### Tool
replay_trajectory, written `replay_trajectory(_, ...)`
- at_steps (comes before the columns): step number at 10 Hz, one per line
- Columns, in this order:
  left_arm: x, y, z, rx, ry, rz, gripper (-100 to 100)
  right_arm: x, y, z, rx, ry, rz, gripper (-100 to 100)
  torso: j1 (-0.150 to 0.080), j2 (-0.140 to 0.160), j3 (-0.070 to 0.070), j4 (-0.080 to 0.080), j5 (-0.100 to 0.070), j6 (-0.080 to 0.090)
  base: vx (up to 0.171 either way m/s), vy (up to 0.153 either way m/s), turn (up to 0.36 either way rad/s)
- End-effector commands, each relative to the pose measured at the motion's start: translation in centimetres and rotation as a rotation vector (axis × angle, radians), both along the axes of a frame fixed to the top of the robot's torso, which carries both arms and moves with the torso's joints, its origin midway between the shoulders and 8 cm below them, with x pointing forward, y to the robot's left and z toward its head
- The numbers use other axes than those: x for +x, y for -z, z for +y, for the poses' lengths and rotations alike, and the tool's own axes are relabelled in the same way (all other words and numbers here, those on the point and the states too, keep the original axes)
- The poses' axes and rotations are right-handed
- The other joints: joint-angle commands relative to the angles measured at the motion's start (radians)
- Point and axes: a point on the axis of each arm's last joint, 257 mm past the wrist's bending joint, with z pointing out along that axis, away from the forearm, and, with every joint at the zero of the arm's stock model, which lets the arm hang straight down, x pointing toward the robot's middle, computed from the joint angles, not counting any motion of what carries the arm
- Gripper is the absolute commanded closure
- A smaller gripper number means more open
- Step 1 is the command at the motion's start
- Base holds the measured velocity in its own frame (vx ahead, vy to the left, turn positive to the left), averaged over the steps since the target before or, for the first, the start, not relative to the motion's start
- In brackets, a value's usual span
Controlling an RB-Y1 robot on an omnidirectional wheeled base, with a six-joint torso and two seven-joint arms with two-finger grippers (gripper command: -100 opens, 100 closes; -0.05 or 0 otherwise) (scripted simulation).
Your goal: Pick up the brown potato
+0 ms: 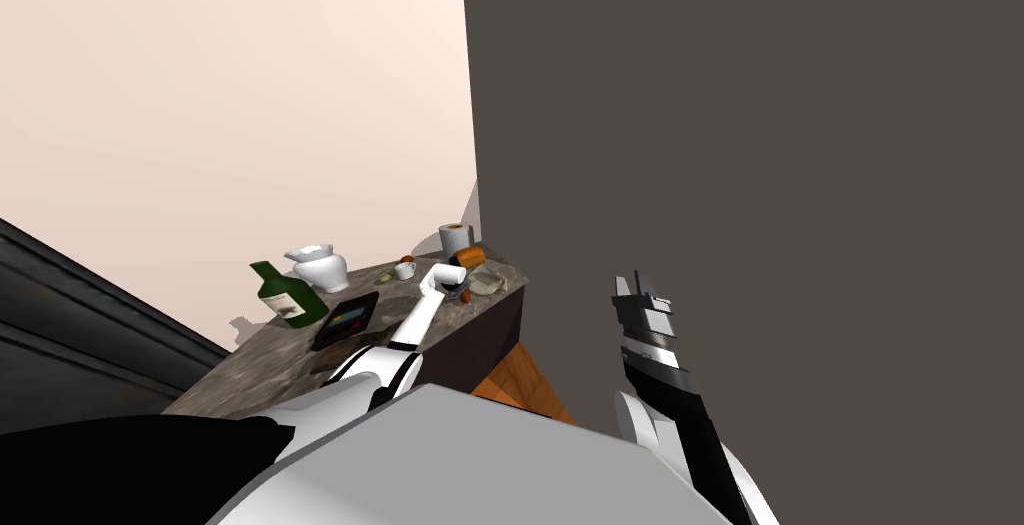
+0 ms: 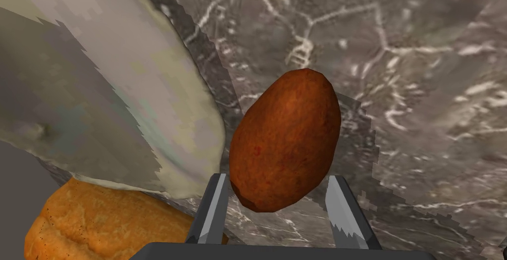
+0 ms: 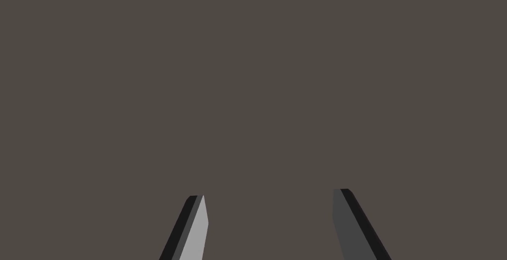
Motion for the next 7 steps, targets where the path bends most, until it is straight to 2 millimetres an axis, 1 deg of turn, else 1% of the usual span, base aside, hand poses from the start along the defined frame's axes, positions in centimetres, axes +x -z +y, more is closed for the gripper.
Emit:
replay_trajectory(1, 0.0, 0.0, 0.0, 0.000, 0.000, 0.000, 100, 0.0, 0.0, 0.0, 0.000, 0.000, 0.000, 0, 0.000, 0.000, 0.000, 0.000, 0.000, 0.000, 0.000, 0.000, 0.000)
replay_trajectory(2, 0.0, 0.0, 0.0, 0.000, 0.000, 0.000, 100, 0.0, 0.0, 0.0, 0.000, 0.000, 0.000, 0, 0.000, 0.000, 0.000, 0.000, 0.000, 0.000, 0.000, 0.000, 0.000)
replay_trajectory(3, 0.0, 0.0, 0.0, 0.000, 0.000, 0.000, 0, 0.0, 0.0, 0.0, 0.000, 0.000, 0.000, 0, 0.000, 0.000, 0.000, 0.000, 0.000, 0.000, 0.000, 0.000, 0.000)
replay_trajectory(4, -0.1, -0.8, 0.0, 0.000, 0.003, 0.000, 100, 0.0, 0.0, 0.0, 0.000, 0.000, 0.000, 0, 0.000, 0.000, 0.000, 0.000, 0.000, 0.000, -0.013, -0.014, 0.026)
replay_trajectory(5, -0.2, -1.2, 0.0, 0.000, 0.005, 0.000, 100, 0.0, 0.0, 0.0, 0.000, 0.000, 0.000, 0, -0.001, 0.001, 0.001, 0.000, 0.000, 0.000, -0.019, -0.024, 0.030)
replay_trajectory(6, 0.0, -1.0, 0.1, 0.000, 0.004, -0.003, 100, 0.0, 0.0, 0.0, 0.000, 0.000, 0.000, 0, -0.002, 0.002, 0.001, 0.001, -0.001, 0.000, -0.007, -0.011, 0.009)
replay_trajectory(7, -0.1, -1.1, 0.1, 0.000, 0.004, -0.001, 0, 0.0, 0.0, 0.0, 0.000, 0.000, 0.000, 0, -0.001, 0.001, 0.001, 0.000, 0.000, 0.000, 0.000, 0.000, 0.000)
